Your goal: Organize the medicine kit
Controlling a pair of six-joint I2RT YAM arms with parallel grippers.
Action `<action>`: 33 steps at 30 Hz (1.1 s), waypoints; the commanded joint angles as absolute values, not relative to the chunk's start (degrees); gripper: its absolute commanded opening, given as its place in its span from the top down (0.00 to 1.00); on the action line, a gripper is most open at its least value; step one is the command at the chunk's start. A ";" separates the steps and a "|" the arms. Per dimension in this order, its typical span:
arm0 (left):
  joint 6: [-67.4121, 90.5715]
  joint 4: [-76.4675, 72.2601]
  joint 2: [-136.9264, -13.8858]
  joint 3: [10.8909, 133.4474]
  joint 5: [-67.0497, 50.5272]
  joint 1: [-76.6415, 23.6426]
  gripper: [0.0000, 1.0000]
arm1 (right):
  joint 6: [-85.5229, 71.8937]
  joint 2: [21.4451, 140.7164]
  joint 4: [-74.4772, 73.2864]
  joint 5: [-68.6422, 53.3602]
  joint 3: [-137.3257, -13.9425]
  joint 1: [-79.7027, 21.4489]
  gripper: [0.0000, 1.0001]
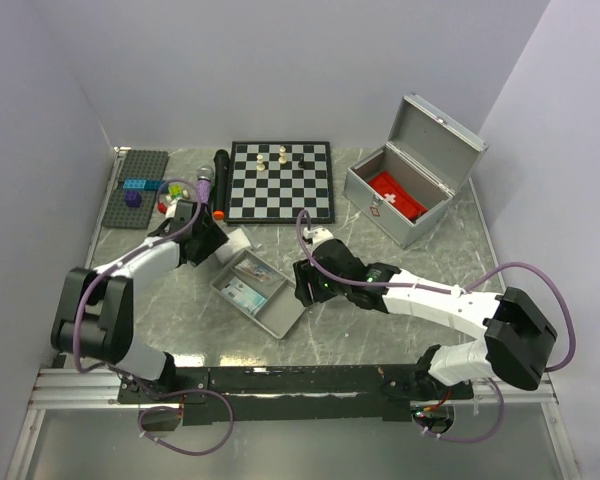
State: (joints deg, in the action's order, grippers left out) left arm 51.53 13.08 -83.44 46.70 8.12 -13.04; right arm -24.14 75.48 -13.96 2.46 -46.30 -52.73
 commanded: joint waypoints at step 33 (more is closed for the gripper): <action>49.04 2.77 -66.05 42.04 -5.77 -14.94 0.99 | -21.27 62.40 -10.82 -3.32 -47.46 -48.25 0.31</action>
State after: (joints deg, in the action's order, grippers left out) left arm 47.72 13.28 -78.54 47.90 3.20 -14.37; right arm -22.17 64.60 -13.02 2.24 -43.88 -48.75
